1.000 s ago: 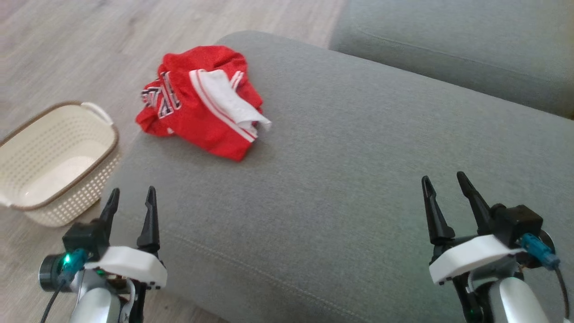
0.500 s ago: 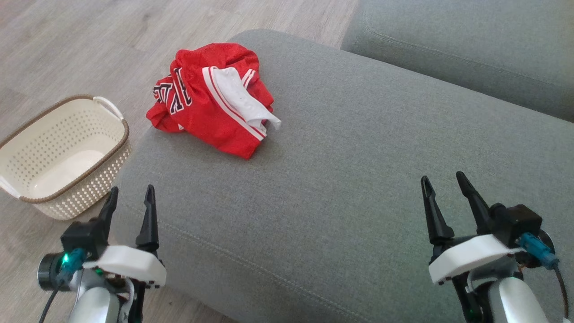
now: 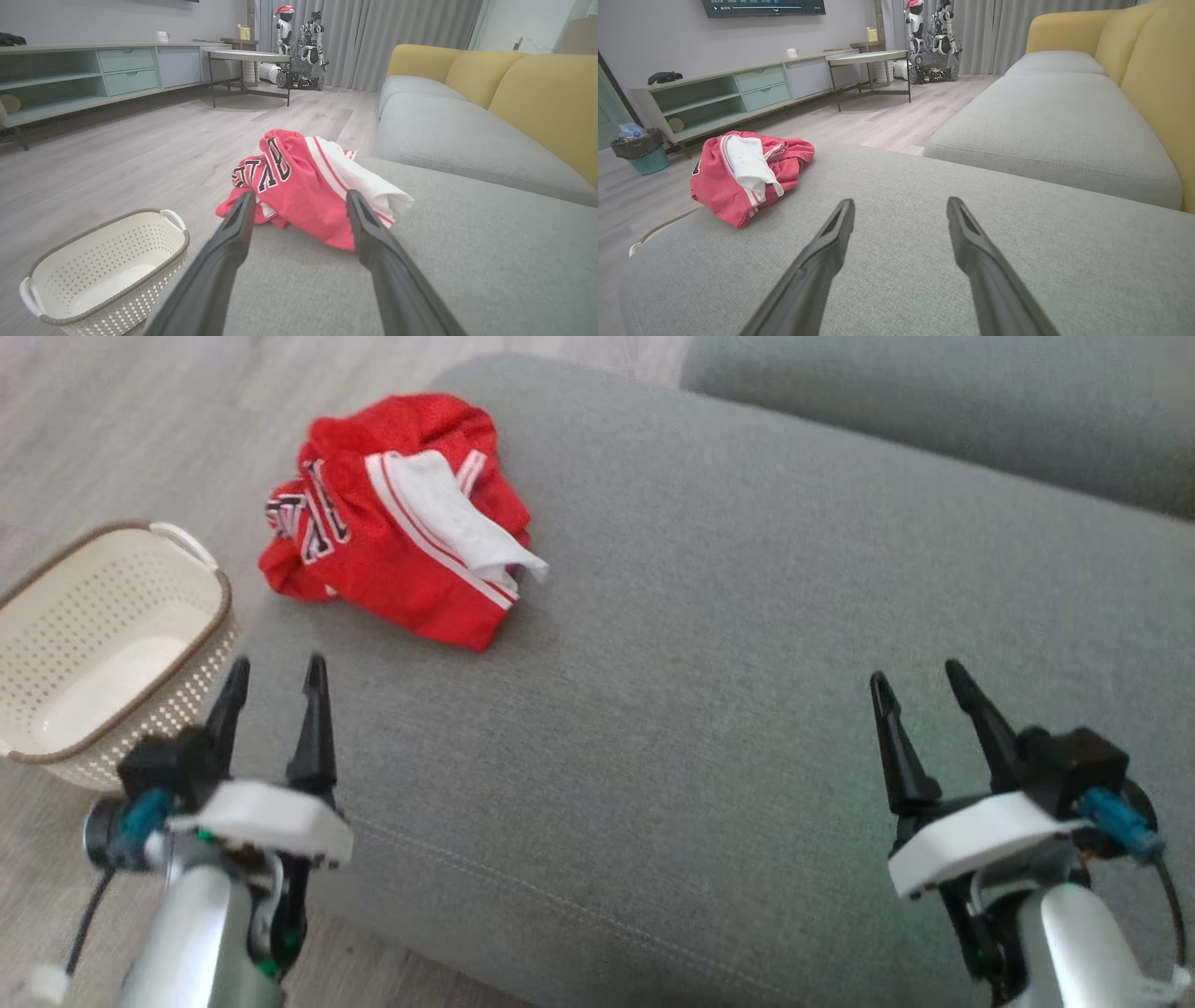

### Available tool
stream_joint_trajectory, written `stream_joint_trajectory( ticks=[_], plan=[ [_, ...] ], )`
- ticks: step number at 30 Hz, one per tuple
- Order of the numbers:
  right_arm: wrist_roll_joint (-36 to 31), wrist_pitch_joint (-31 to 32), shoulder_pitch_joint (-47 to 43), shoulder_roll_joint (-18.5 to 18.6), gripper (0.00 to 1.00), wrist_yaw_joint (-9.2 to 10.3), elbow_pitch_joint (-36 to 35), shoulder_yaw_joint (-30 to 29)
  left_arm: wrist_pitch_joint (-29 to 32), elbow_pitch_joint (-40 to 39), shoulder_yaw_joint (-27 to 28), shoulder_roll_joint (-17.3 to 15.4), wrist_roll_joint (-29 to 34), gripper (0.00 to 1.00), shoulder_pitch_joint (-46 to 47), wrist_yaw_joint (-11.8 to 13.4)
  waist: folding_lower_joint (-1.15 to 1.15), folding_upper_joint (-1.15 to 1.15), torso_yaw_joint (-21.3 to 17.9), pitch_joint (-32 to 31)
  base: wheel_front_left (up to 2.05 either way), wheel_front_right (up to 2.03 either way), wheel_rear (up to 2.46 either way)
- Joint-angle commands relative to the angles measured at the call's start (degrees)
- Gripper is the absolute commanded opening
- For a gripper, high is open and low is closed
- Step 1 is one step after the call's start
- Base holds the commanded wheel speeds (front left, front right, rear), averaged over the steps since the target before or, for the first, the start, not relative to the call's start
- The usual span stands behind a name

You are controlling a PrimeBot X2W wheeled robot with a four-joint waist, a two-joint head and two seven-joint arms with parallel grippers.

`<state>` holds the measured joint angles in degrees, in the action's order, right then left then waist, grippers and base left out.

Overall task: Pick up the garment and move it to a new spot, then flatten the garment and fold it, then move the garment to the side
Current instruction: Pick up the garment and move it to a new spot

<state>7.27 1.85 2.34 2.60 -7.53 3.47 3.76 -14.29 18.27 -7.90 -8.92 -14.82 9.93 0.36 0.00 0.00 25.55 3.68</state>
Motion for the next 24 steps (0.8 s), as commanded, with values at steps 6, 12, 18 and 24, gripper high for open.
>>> stream_joint_trajectory(
  ticks=[6,12,18,24],
  plan=[
    [-2.5,2.0,5.8,0.3,1.0,0.04,-4.6,1.2,-0.7,4.7,2.6,0.0,-2.3,1.0,11.7,-2.3,0.0,0.0,-4.4,7.6,0.0,0.0,0.0],
    [-4.1,3.4,8.7,0.3,1.0,0.04,-6.5,0.8,-0.6,14.0,2.9,-0.1,-4.1,1.0,22.1,-4.3,0.0,0.0,-6.1,13.2,0.0,0.0,0.0],
    [-5.2,4.3,11.2,0.3,1.0,0.04,-7.7,0.3,-0.1,24.7,2.9,-0.5,-5.6,1.0,32.0,-5.6,0.0,0.0,-5.9,17.5,0.0,0.0,0.0],
    [-5.1,4.2,13.5,0.3,1.0,0.04,-7.5,0.9,2.2,37.1,2.2,-1.1,-7.6,1.0,40.4,-7.1,0.0,0.0,-5.9,20.4,0.0,0.0,0.0]
  ],
)
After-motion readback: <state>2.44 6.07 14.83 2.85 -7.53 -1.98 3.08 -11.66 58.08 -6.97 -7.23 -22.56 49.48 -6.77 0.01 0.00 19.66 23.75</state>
